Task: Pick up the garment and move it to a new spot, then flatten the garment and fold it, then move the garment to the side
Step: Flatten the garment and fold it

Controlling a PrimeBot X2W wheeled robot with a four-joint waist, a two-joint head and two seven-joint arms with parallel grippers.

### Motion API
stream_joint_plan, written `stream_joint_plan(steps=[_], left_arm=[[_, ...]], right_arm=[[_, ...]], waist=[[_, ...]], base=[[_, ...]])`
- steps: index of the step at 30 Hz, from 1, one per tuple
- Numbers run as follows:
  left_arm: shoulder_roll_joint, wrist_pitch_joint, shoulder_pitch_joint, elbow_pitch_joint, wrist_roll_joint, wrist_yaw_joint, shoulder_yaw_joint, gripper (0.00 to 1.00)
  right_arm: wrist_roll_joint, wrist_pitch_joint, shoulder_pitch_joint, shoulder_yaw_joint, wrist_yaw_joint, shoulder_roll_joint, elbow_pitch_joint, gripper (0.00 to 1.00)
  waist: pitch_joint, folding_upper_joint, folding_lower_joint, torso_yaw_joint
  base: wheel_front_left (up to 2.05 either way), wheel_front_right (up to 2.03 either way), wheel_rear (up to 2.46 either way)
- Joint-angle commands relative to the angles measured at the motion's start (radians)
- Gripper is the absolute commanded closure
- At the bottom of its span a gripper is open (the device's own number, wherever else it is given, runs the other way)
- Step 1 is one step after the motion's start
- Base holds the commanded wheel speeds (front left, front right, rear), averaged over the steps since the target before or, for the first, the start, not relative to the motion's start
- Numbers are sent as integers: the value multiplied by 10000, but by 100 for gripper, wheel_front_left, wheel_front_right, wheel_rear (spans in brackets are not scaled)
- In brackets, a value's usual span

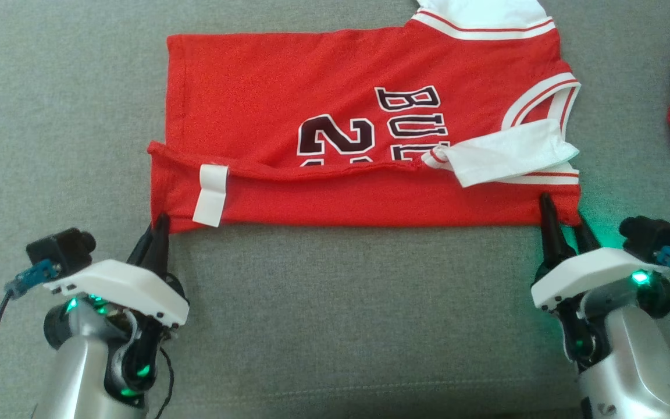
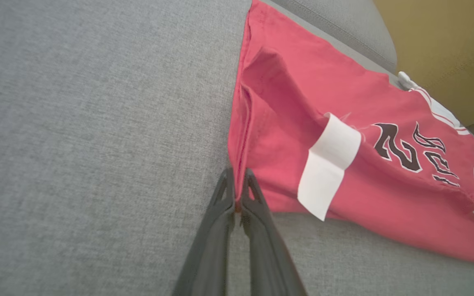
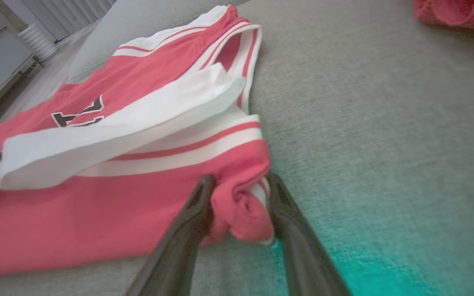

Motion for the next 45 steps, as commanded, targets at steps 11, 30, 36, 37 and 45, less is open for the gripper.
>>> stream_joint_plan(steps=[11, 30, 36, 37, 45], left_arm=[[225, -306, -190, -728, -97, -128, 334, 100], [-62, 116, 2631, -2069, -344, 118, -372, 100], [-123, -112, 2585, -1691, -266, 130, -473, 0], [-81, -154, 2552, -1698, -244, 151, -423, 0], [933, -118, 1252, -1932, 254, 101, 28, 0]], right_arm=[[-698, 1525, 200, -496, 65, -48, -2021, 100], [-391, 3513, 3265, -1691, 65, -35, -5291, 96], [-432, 2915, 3246, -1640, 65, -32, -4684, 0], [-443, 2802, 3245, -1656, 65, -32, -4628, 0], [-896, 1932, 2739, -1643, 65, -31, -4993, 0]], waist=[[-498, 0, 0, 40], [-1019, 0, 0, 107], [-1002, 0, 0, 26], [-968, 0, 0, -5], [-467, 0, 0, -237]], base=[[0, 0, 0], [0, 0, 0], [0, 0, 0], [0, 0, 0], [0, 0, 0]])
